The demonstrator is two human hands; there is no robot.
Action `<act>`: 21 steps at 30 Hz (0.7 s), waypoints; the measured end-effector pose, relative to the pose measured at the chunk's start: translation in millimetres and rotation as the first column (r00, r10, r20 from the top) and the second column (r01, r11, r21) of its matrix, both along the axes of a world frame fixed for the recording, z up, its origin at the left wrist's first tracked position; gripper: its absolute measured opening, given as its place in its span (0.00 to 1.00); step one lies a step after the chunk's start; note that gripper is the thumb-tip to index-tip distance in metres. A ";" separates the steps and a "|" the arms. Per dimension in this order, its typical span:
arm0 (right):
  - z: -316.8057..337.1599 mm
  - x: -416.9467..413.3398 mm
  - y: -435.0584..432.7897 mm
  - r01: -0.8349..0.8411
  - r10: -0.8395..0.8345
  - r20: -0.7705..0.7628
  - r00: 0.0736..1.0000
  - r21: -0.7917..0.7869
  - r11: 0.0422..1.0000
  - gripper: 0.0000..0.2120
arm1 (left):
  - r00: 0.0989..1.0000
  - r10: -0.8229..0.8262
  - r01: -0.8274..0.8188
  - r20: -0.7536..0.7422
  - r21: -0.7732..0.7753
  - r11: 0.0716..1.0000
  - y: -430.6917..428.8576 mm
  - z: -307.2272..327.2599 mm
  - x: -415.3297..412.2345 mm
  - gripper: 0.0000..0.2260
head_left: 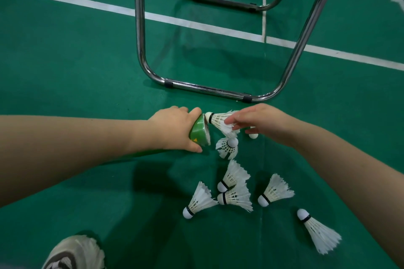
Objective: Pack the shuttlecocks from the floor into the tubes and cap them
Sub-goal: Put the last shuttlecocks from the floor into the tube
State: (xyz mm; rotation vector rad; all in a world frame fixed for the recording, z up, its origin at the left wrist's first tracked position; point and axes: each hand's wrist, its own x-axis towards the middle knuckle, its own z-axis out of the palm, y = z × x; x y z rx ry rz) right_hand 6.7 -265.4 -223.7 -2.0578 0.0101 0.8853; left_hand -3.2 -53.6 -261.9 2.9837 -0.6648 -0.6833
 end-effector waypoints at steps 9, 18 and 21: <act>24.8 -18.6 -10.7 0.060 -0.029 -0.142 0.989 0.219 0.974 0.09 | 1.000 -0.013 0.013 -0.001 0.004 1.000 -0.6 9.0 -12.4 0.37; 2.0 -30.0 8.6 0.249 0.046 -0.470 0.881 0.545 0.801 0.08 | 0.994 -0.051 0.058 0.100 -0.074 0.996 -25.5 21.9 -20.9 0.33; -1.9 -27.6 11.5 0.206 0.143 -0.478 0.867 0.604 0.770 0.12 | 0.990 -0.055 0.063 0.133 -0.058 0.996 -23.2 24.8 -21.1 0.33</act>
